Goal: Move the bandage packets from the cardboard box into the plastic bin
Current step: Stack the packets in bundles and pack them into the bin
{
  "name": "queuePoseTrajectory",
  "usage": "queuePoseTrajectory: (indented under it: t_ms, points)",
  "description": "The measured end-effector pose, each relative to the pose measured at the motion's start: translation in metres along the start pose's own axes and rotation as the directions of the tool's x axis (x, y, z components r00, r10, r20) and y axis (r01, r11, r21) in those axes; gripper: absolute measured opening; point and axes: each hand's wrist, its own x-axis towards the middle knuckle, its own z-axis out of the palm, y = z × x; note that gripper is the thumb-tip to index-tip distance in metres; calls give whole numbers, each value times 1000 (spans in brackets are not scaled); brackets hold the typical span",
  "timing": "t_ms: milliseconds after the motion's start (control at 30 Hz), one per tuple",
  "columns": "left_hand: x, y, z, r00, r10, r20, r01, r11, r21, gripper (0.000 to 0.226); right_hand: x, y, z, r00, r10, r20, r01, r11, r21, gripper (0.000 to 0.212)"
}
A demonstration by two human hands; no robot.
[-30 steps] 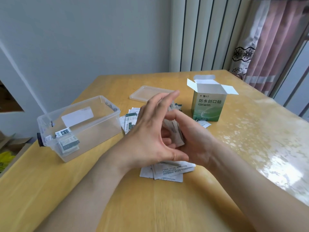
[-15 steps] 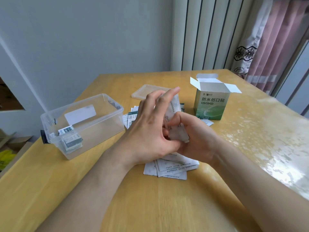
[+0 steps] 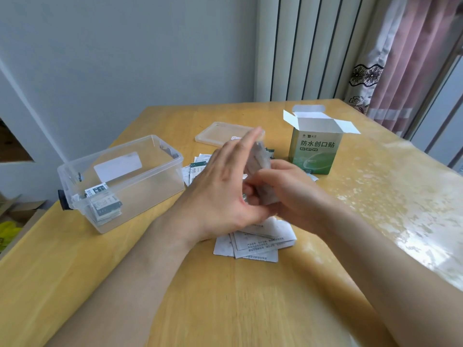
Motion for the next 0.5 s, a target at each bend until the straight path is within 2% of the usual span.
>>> queuePoseTrajectory:
  t_ms: [67,133,233,267,333,433,500]
  points:
    - [2,-3,-8,997,-73,17,74,997,-25,99,4,-1,-14,988,-101,-114,61,947,-314,27]
    - [3,-7,-15,979,-129,155,118,990,77,78,7,-2,-32,969,-196,-151,77,818,-570,17]
    - [1,-7,-8,869,-179,460,59,963,264,60,9,1,-48,976,-185,-116,33,653,-757,27]
    - [1,-7,-4,844,-184,504,28,953,301,55,10,3,-49,981,-160,-114,7,606,-795,29]
    - [1,-8,1,865,-154,478,0,952,306,37,12,6,-48,988,-123,-97,-14,542,-840,31]
    - [3,-12,2,924,-117,365,13,961,276,17,13,9,-45,992,-108,-66,7,570,-822,30]
    - [3,-15,4,960,-116,256,45,962,269,21,12,8,-45,990,-107,-91,18,736,-677,30]
